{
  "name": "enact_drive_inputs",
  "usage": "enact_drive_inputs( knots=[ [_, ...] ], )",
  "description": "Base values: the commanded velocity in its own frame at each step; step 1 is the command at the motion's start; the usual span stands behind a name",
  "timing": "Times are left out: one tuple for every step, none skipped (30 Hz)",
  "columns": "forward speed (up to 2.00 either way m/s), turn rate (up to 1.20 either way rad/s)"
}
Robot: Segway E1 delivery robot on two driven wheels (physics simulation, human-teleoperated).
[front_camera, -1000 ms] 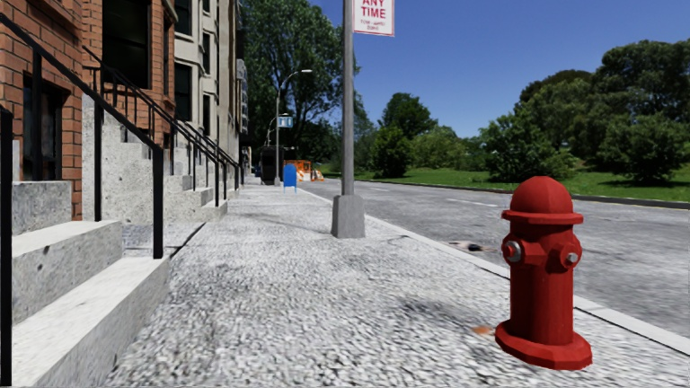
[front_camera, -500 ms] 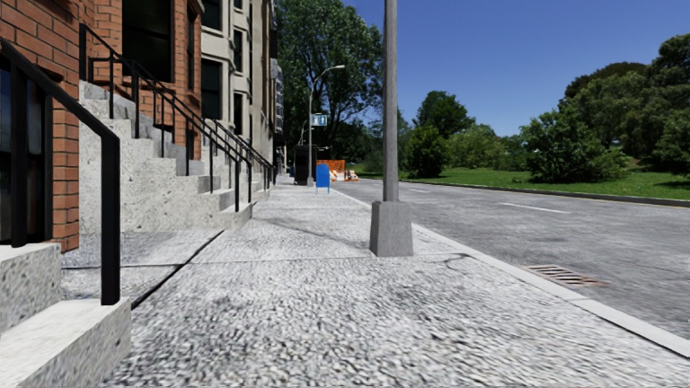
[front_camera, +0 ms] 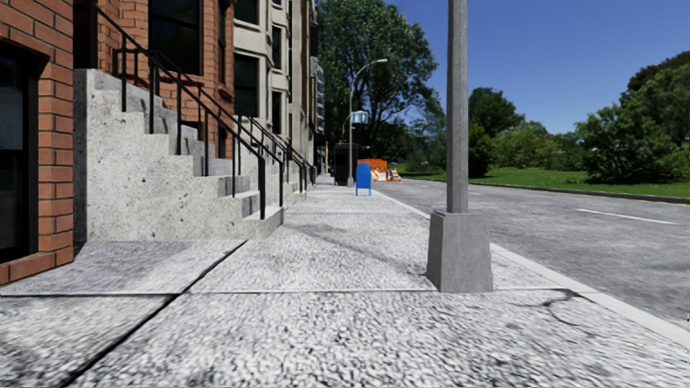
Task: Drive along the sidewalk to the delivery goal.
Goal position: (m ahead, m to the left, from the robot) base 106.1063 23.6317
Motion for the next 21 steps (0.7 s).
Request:
enact_drive_inputs(
  knots=[
    [1.77, 0.52],
    [1.77, 0.52],
    [1.77, 0.42],
    [1.77, 0.42],
    [1.77, 0.0],
    [1.77, 0.0],
    [1.77, 0.0],
    [1.77, 0.0],
    [1.77, 0.0],
    [1.77, 0.0],
    [1.77, 0.0],
    [1.77, 0.0],
    [1.78, 0.0],
    [1.8, 0.0],
    [1.8, 0.0],
    [1.83, 0.0],
    [1.87, 0.0],
    [1.9, 0.0],
    [1.9, 0.0],
    [1.91, 0.0],
    [2.0, 0.0]
  ],
)
